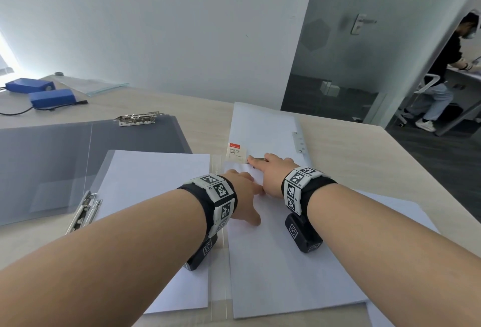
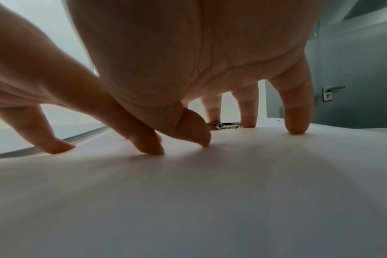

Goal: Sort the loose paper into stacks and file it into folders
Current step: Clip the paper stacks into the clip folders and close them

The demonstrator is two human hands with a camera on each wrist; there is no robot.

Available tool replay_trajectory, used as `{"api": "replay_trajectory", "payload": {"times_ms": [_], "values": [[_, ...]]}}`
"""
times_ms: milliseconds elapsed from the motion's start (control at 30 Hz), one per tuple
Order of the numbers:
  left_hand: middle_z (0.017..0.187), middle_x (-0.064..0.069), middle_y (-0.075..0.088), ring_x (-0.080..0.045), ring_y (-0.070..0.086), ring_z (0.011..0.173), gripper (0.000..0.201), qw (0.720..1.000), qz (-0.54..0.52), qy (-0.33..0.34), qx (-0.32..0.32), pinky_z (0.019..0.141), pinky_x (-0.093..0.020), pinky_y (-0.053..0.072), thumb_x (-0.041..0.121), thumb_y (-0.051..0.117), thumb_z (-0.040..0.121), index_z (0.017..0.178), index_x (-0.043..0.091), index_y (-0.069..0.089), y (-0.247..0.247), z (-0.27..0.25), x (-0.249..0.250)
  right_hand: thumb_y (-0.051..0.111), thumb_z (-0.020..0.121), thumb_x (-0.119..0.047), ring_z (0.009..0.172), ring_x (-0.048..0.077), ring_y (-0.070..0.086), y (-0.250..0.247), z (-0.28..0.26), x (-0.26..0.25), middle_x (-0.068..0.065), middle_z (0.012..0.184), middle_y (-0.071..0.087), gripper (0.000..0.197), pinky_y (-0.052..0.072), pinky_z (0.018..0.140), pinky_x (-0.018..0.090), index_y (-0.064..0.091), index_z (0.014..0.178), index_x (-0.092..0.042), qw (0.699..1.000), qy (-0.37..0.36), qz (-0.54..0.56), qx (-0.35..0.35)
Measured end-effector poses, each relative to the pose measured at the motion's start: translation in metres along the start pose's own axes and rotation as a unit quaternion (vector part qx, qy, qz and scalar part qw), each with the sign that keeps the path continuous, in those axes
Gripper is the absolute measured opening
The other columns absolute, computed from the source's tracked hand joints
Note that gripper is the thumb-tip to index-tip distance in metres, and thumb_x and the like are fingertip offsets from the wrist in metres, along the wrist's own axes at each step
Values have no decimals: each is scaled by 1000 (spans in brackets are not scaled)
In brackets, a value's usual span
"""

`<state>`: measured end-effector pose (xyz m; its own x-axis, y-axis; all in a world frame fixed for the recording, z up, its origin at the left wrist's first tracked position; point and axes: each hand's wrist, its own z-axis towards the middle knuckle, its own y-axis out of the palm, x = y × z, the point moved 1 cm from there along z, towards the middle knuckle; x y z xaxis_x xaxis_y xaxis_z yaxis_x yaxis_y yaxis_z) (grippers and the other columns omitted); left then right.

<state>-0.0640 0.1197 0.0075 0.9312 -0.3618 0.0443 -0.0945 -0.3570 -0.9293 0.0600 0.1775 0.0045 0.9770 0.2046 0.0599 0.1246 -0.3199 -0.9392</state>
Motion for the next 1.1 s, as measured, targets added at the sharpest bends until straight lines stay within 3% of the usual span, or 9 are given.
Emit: {"api": "replay_trajectory", "payload": {"times_ms": [133, 367, 667, 733, 800, 900, 1000, 1100], "values": [[163, 7, 25, -28, 24, 147, 74, 1000, 4, 0, 0, 112, -50, 37, 59, 62, 85, 152, 46, 32, 0, 0, 0, 54, 97, -28, 147, 40, 20, -3, 0, -4, -5, 169, 3, 84, 37, 115, 48, 0, 156, -51, 1000, 5, -19, -13], [164, 7, 24, -27, 22, 148, 73, 1000, 8, -1, 1, 114, -50, 35, 59, 61, 86, 152, 47, 31, 0, 0, 0, 56, 96, -33, 144, 41, 26, -3, 2, -4, -4, 167, 8, 84, 40, 111, 47, 0, 157, -51, 1000, -1, -25, -9], [165, 5, 20, -29, 16, 151, 75, 1000, 2, -3, 9, 116, -52, 32, 56, 61, 86, 154, 44, 29, 4, -1, 2, 53, 91, -22, 153, 32, 18, -1, -9, 12, -6, 170, -1, 84, 29, 121, 42, 9, 156, -51, 993, -30, 108, 30], [167, 5, 14, -29, 10, 154, 76, 1000, -4, -4, 9, 119, -53, 27, 55, 60, 88, 155, 44, 26, 5, -4, 2, 51, 89, -24, 153, 27, 20, 0, -19, 19, -3, 170, 4, 80, 28, 120, 38, 15, 157, -46, 982, -28, 180, 46], [169, 6, 11, -27, 8, 155, 77, 999, -29, -4, 16, 122, -53, 23, 55, 61, 89, 156, 43, 25, 4, -8, 0, 51, 89, -26, 147, 24, 33, 0, -36, 29, 0, 167, 20, 74, 34, 115, 36, 24, 157, -39, 968, -19, 242, 67], [166, 8, 21, -20, 24, 151, 72, 990, -123, -10, 73, 121, -45, 27, 53, 60, 92, 155, 39, 29, 2, -24, -5, 53, 94, -28, 123, 21, 55, 8, -62, 51, 3, 155, 41, 63, 43, 92, 28, 35, 154, -31, 946, 20, 313, 84], [160, 10, 33, -15, 37, 143, 65, 969, -204, -20, 139, 118, -41, 34, 51, 61, 94, 152, 36, 36, 7, -51, -15, 55, 94, -30, 135, 21, 48, 25, -86, 74, 3, 156, 42, 61, 40, 101, 29, 38, 153, -25, 930, 61, 354, 79], [161, 8, 32, -17, 35, 145, 62, 949, -247, -62, 185, 119, -41, 32, 48, 62, 93, 150, 34, 40, 22, -81, -33, 53, 96, -28, 119, 22, 54, 36, -107, 89, 4, 146, 50, 57, 44, 99, 31, 39, 151, -21, 919, 92, 377, 68]]}}
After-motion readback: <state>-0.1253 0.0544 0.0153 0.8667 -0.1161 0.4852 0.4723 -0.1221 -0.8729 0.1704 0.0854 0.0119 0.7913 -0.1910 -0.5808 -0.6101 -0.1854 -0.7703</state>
